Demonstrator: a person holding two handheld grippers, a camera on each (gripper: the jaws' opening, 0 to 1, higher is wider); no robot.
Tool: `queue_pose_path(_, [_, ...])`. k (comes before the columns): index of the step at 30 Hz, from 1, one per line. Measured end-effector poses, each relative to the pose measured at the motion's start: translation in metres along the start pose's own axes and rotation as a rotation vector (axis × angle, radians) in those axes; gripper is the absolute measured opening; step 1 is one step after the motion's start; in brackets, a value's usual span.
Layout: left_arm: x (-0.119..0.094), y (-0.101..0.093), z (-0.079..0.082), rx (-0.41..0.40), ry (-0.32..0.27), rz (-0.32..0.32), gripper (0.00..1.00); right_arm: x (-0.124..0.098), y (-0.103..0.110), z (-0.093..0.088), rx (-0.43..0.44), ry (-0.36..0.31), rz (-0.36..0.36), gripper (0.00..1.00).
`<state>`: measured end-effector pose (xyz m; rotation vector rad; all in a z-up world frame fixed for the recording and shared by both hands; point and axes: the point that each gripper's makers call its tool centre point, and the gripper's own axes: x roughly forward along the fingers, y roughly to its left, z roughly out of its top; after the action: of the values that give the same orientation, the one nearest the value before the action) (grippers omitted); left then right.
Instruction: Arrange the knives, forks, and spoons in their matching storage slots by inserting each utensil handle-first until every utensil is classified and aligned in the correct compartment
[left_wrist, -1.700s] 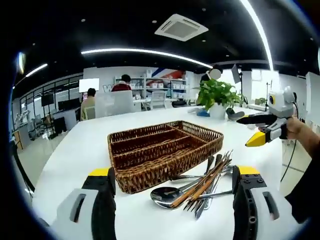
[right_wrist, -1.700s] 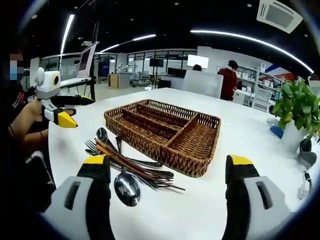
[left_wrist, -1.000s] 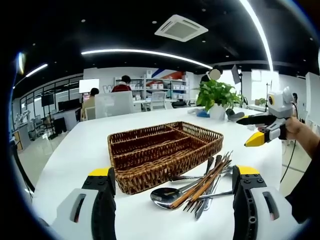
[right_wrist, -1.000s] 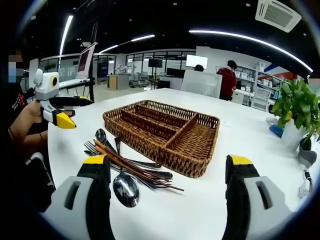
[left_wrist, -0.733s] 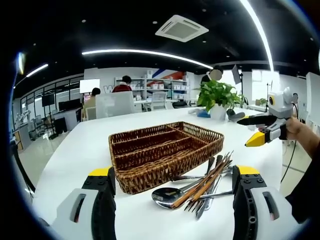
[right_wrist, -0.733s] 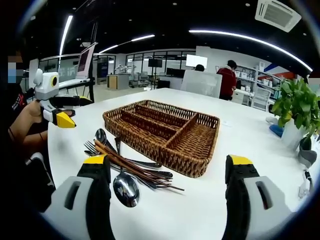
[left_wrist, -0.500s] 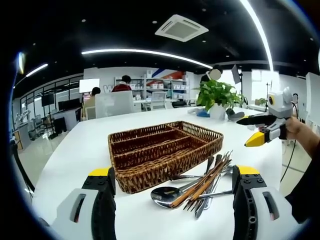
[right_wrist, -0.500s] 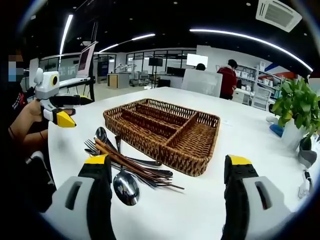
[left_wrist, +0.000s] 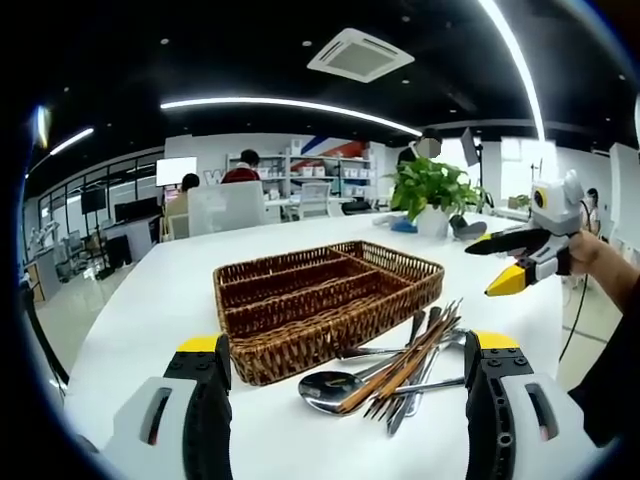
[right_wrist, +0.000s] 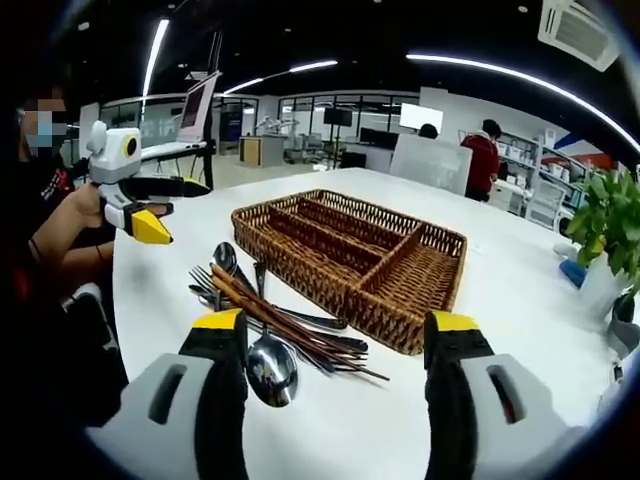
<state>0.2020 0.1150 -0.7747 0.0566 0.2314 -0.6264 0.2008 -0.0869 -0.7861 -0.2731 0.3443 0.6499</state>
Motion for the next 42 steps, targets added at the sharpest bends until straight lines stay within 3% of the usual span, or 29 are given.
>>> queue_pose_path(14, [-0.002,-0.003,-0.002,0.005,0.004,-0.010,0.99,0.013,0.032,0.009,-0.103,0.011,0.153,0.51])
queue_pose_path(28, [-0.004,-0.005,-0.001,0.010,0.006,-0.013,0.99,0.026,0.054,0.005,-0.226,0.059,0.276,0.36])
queue_pose_path(42, [-0.005,-0.008,-0.001,0.016,0.017,-0.026,0.99,0.044,0.071,-0.006,-0.296,0.106,0.382,0.23])
